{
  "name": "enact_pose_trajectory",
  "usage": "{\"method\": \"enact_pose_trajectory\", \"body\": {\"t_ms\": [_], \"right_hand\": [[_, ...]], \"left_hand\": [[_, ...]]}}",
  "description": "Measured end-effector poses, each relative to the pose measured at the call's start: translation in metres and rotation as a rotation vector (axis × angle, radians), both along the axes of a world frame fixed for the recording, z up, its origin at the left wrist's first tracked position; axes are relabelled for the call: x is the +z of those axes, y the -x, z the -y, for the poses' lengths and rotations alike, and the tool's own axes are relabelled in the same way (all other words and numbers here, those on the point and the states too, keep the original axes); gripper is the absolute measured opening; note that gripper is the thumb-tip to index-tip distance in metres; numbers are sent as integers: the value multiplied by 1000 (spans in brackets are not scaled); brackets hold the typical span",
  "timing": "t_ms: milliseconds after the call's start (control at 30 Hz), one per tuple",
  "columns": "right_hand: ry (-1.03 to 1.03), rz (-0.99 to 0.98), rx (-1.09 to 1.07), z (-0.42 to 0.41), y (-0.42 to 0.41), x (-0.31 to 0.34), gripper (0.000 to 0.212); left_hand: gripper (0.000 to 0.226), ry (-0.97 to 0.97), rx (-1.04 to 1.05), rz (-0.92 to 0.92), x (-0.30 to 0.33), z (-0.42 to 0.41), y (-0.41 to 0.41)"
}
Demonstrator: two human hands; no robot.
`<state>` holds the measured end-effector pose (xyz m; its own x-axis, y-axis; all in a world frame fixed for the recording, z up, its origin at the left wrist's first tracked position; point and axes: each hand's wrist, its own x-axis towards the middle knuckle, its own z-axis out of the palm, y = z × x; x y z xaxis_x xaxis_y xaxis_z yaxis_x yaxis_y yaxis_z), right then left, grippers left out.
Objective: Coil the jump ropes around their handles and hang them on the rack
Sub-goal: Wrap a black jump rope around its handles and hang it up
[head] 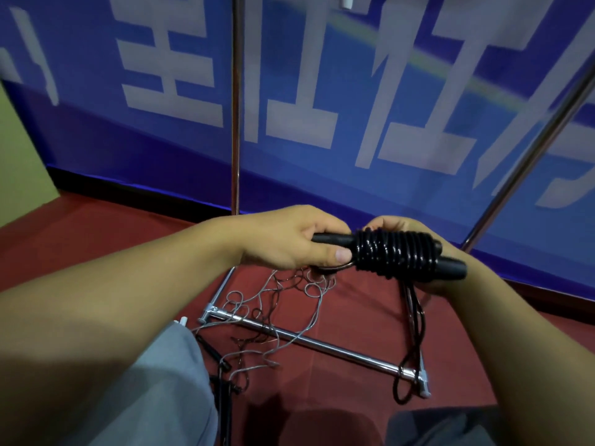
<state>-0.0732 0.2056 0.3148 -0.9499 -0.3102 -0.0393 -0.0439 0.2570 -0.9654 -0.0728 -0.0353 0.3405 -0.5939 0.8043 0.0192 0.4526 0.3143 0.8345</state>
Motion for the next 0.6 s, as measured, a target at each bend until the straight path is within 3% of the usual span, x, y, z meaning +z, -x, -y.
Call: {"method": "enact_pose_trajectory", "body": {"t_ms": [167,300,400,600], "right_hand": [[52,30,-55,8,-2,-5,26],[108,40,-77,20,-3,1,24],[71,24,-92,27,-5,3,36],[112,32,-131,34,-5,3,34]], "left_hand": [[15,-190,128,90,-1,-3,3],[18,-270,247,106,1,-6,5],[22,-321,356,110,0,-9,8],[20,-299,539,44,-7,-9,17]]}}
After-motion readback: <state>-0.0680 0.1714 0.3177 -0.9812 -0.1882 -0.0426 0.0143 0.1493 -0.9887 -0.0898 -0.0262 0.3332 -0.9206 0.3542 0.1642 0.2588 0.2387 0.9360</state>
